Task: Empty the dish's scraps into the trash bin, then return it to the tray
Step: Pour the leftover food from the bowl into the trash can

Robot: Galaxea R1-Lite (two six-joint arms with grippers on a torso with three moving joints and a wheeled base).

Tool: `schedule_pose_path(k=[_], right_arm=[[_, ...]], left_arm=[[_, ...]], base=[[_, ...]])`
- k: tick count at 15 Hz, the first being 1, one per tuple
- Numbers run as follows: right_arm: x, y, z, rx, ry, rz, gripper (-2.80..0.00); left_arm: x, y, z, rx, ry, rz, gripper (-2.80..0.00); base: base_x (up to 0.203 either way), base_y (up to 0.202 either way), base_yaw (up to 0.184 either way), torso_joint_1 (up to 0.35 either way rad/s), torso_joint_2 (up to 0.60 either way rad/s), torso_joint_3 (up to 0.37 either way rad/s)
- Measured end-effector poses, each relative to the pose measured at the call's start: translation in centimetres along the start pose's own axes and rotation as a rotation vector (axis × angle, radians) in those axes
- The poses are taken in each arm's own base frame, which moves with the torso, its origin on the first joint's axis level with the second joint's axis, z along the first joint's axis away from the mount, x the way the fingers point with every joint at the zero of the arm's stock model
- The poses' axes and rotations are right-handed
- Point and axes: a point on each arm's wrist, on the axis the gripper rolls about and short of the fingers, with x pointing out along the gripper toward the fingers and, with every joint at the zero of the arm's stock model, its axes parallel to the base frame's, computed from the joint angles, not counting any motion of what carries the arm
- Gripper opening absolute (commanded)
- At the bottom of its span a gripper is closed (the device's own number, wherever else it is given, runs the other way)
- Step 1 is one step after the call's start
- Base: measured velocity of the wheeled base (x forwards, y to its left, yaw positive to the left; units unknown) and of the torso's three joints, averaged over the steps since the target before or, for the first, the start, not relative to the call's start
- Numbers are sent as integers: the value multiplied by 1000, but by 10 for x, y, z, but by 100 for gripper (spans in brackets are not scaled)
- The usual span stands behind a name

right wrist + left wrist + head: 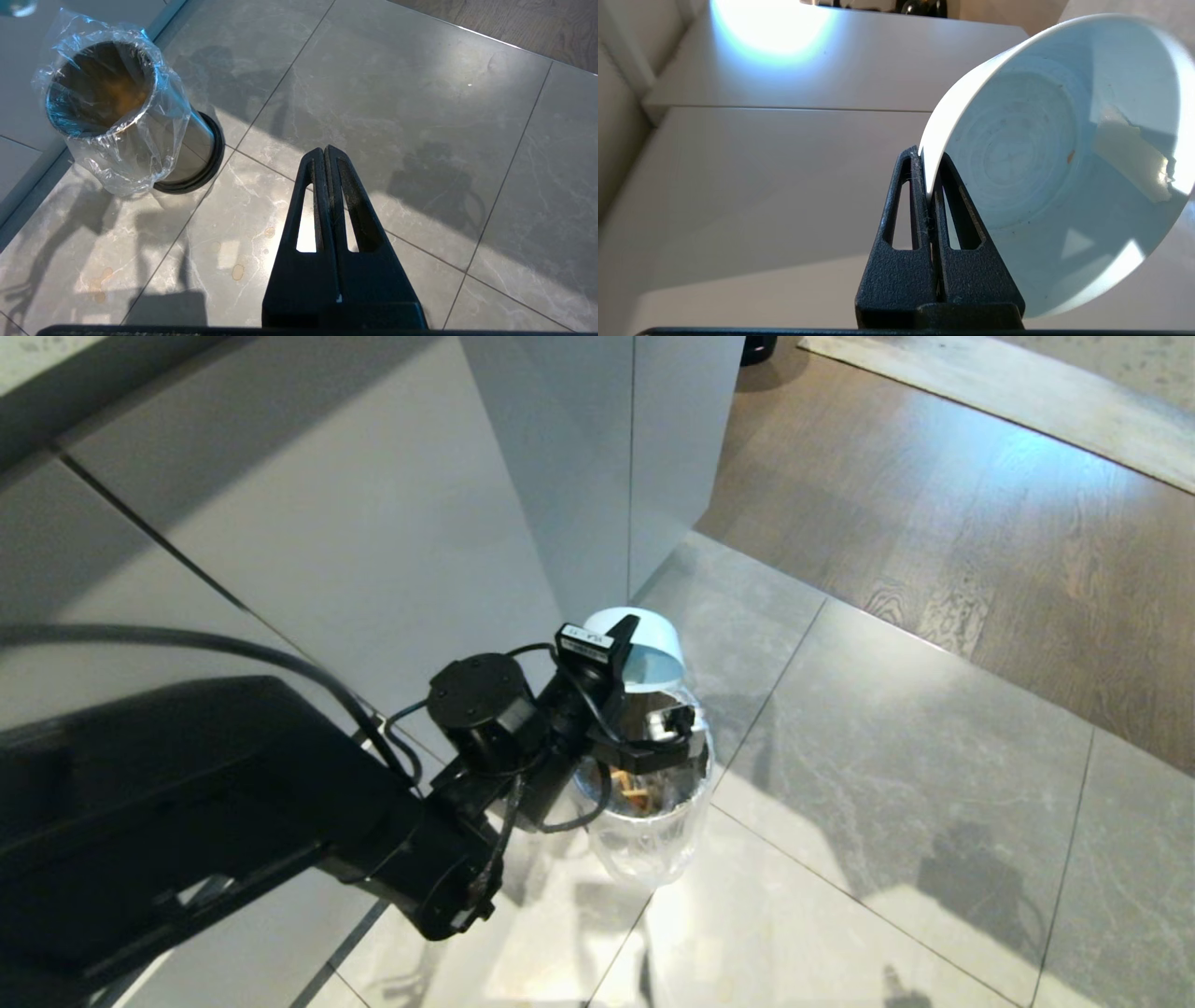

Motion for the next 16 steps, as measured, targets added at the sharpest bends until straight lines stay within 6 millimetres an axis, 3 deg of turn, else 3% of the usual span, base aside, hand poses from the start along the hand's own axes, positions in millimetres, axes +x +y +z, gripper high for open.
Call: schedule_pose_path(k=[5,8,11,14,16], right_arm=[[0,0,0,0,0,0,-280],[0,0,0,0,0,0,-280],[0,0,0,0,0,0,-280],[0,0,0,0,0,0,-280],[0,0,0,0,0,0,-280]], left_arm=[[61,-18,11,-143,49,174,-280],[81,-38,18,-303,76,229,-280],[92,-18,17,-363,68,335,-280],[85,-15,18,-330,35,294,-280],[80,5,22,-254,26,316,-280]], base=[[0,0,0,0,0,0],[0,0,0,0,0,0],[0,0,0,0,0,0],[0,0,0,0,0,0],[0,0,0,0,0,0]])
